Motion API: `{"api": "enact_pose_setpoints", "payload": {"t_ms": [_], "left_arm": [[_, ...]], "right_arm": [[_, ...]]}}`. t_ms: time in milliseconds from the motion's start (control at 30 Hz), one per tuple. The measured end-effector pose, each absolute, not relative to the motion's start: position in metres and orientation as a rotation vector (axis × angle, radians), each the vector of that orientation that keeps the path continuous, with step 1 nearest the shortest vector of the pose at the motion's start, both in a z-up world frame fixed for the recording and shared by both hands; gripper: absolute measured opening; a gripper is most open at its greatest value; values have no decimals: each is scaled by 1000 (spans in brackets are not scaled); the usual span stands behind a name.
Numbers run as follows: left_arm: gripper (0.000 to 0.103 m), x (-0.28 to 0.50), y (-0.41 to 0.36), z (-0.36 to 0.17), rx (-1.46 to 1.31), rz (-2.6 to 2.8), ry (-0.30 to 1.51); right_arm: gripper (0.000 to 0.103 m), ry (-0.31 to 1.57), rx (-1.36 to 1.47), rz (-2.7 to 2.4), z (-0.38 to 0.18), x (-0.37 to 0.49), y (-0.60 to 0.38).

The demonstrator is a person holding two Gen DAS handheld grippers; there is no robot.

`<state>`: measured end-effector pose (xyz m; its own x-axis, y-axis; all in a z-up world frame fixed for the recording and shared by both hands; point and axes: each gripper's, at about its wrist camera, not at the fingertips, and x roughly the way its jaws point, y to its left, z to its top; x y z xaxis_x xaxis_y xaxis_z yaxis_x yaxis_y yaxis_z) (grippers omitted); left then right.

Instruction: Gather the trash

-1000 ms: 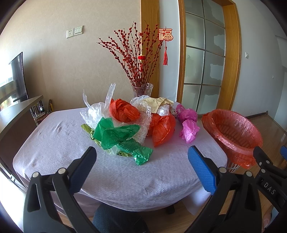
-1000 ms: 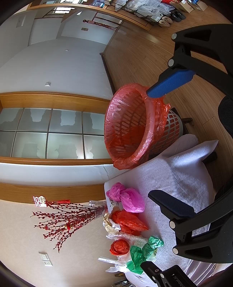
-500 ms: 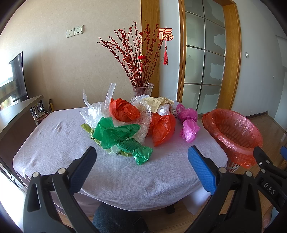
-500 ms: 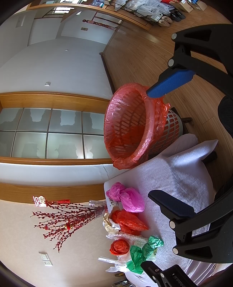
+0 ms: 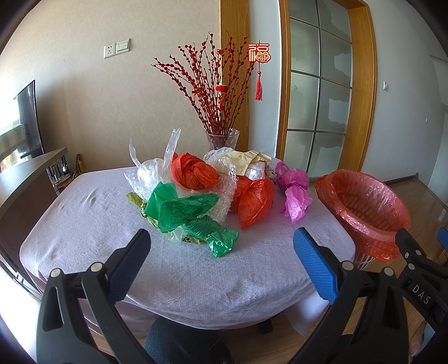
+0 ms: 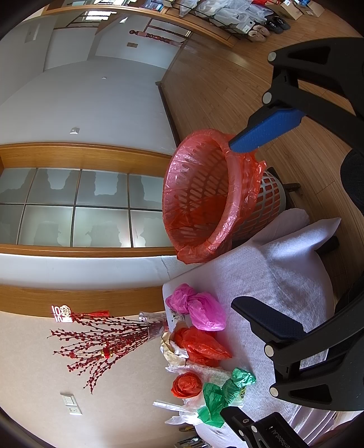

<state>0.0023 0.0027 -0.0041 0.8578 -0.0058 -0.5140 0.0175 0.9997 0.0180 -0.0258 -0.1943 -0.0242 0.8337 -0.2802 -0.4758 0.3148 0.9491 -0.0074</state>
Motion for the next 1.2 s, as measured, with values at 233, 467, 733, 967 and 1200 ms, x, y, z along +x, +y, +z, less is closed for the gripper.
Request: {"api": "enact_pose_setpoints", "payload": {"t_ms": [233,467,733,967,1200], "left_arm": [[99,2,3,-4,22,-13,541],[99,3,3,-7,23,-12,542],[99,2,0,-11,25,-13,546],[99,7,7,-13,2,-6,557],[99,21,47,-16,-53,105,570]], "right_arm": [[101,493,73,-315,-24,-25,-195],[101,493,73,-315,-25,-25,-195],[101,498,75,-314,-24,-26,-189],[101,508,104,-283,-29,-15,-196],[101,541,115,-189,-31,13,-191]]}}
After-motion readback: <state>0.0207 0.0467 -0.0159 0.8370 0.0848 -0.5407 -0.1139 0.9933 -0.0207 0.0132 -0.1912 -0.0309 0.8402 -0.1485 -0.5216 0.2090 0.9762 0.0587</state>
